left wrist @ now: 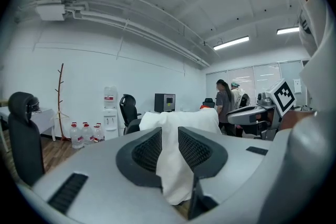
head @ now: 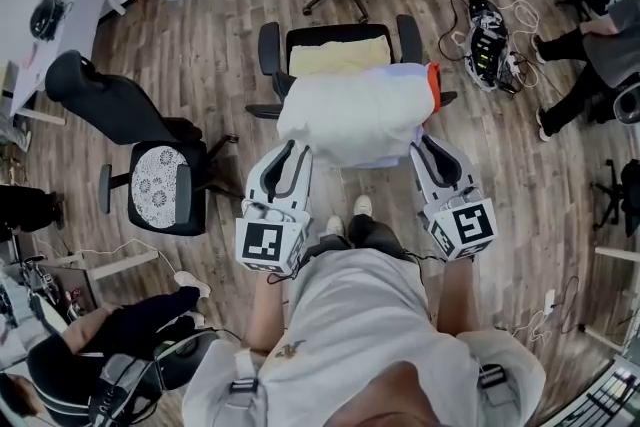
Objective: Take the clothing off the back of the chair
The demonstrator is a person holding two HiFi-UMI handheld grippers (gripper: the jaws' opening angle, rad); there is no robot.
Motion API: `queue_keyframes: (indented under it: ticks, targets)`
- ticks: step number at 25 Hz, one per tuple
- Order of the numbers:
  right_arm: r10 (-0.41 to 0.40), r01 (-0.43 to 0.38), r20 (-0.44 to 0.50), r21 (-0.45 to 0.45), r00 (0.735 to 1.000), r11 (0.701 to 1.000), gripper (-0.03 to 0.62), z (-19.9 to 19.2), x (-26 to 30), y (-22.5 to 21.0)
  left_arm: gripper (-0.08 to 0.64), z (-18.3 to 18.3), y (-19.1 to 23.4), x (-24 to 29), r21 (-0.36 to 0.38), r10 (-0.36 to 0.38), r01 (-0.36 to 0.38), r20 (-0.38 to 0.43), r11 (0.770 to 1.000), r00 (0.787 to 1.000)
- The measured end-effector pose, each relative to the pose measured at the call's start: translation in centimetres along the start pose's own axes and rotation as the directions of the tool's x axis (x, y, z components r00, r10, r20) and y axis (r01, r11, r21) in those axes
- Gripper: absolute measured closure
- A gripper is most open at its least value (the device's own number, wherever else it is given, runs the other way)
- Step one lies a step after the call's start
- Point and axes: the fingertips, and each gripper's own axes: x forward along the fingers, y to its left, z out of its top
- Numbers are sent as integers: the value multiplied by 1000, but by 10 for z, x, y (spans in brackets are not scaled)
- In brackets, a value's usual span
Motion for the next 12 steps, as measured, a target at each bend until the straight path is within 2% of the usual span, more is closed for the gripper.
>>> queue_keyframes:
  ticks: [6, 12]
  targets:
    - [-6, 5, -25, -15, 1000, 1000, 445, -5, 4, -7, 411, -4, 9, 2, -2, 27, -27, -6, 1000, 1000]
    - [5, -6, -61, -7, 998, 1000, 349, -12, 15, -9, 349, -8, 15, 9, -5, 28, -28, -16, 1000, 999]
